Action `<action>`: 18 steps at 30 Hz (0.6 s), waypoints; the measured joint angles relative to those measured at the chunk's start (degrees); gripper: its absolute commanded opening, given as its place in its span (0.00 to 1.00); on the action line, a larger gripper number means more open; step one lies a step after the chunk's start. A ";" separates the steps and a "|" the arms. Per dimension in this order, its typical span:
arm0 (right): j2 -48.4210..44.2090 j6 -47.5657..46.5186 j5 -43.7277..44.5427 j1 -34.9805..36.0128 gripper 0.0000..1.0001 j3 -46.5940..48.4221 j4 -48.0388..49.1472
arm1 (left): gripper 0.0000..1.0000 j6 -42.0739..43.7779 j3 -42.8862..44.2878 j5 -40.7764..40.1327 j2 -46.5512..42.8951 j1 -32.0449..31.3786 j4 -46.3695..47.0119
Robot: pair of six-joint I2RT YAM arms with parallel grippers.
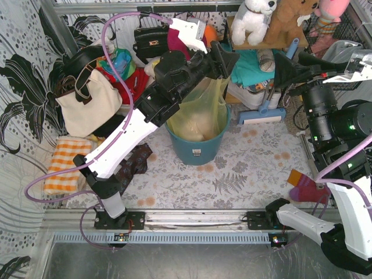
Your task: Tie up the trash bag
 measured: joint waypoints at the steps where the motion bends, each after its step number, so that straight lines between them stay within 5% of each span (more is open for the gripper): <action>1: 0.07 -0.13 0.00 0.00 0.69 0.00 -0.02 | 0.68 0.13 -0.02 -0.48 0.00 0.00 -0.07; 18: 0.26 -0.13 -0.02 0.00 0.70 0.00 -0.07 | 0.72 0.57 -7.37 -2.73 -6.64 0.00 2.71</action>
